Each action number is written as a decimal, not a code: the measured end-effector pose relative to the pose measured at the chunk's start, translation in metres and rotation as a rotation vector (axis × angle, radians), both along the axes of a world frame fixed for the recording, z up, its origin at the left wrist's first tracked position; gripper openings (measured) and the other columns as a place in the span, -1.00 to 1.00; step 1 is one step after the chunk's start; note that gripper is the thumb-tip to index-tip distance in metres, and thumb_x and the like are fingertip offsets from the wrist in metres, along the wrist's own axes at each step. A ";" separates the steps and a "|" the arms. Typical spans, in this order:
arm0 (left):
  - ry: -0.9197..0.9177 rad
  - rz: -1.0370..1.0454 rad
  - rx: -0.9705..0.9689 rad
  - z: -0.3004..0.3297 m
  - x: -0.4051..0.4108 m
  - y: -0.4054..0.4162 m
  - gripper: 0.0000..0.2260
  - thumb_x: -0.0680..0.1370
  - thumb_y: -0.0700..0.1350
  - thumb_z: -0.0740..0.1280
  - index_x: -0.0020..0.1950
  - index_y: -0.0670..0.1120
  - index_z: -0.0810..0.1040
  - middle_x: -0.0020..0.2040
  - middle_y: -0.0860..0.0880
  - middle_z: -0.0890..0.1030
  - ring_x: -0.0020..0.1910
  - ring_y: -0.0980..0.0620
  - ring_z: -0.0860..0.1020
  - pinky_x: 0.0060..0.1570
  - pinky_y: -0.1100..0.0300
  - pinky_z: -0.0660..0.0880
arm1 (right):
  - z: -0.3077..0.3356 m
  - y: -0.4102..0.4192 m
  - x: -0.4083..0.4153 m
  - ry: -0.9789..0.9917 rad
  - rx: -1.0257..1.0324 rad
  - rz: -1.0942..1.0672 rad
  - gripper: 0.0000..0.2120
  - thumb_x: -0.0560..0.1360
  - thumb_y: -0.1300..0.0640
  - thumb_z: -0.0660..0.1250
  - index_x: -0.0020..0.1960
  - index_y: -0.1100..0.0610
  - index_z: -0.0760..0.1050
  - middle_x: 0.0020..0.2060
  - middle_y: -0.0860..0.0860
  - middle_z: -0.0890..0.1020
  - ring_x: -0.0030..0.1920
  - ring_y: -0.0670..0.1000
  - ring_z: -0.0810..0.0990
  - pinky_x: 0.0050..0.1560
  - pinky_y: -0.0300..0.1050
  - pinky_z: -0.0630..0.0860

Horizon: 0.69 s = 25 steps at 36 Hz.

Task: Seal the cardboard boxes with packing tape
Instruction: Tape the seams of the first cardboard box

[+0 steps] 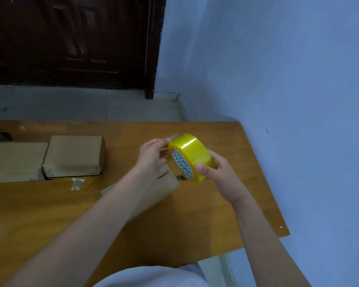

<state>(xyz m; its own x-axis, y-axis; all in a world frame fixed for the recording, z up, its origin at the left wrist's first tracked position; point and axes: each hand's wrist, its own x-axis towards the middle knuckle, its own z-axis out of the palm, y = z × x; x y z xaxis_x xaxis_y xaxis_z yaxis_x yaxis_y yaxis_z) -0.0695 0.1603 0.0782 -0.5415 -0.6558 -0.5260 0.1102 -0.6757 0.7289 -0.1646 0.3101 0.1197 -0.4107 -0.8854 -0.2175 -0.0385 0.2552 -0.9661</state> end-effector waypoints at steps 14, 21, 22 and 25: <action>0.125 -0.003 -0.052 0.005 0.008 0.005 -0.86 0.52 -0.23 0.38 -0.23 -0.12 0.50 -0.15 -0.08 0.65 -0.21 0.03 0.60 -0.15 0.12 0.58 | 0.010 0.004 0.004 0.104 -0.033 0.042 -0.42 0.28 -0.25 0.47 0.08 0.18 0.54 -0.05 0.32 0.55 -0.09 0.16 0.55 -0.08 0.09 0.48; 0.162 0.026 -0.057 0.005 0.013 0.004 -0.88 0.52 -0.31 0.34 -0.20 -0.16 0.55 -0.25 -0.04 0.66 -0.23 0.07 0.62 -0.19 0.25 0.58 | 0.010 0.005 0.007 0.120 -0.031 0.067 -0.55 0.32 -0.10 0.45 0.02 0.22 0.53 -0.16 0.30 0.53 -0.16 0.08 0.50 -0.14 -0.01 0.42; 0.164 0.019 -0.051 0.005 0.015 0.004 -0.88 0.52 -0.31 0.34 -0.21 -0.17 0.55 -0.26 -0.02 0.66 -0.24 0.08 0.62 -0.21 0.25 0.58 | 0.010 0.005 0.008 0.116 -0.028 0.072 -0.56 0.32 -0.10 0.45 0.02 0.21 0.53 -0.16 0.28 0.54 -0.16 0.08 0.51 -0.14 -0.02 0.43; 0.160 0.023 -0.033 0.003 0.017 0.004 -0.89 0.51 -0.31 0.35 -0.20 -0.18 0.55 -0.28 -0.03 0.67 -0.27 0.09 0.63 -0.17 0.21 0.60 | 0.007 0.005 0.008 0.138 -0.011 0.090 -0.60 0.32 -0.08 0.44 -0.02 0.18 0.54 -0.22 0.12 0.54 -0.20 0.04 0.49 -0.19 -0.05 0.41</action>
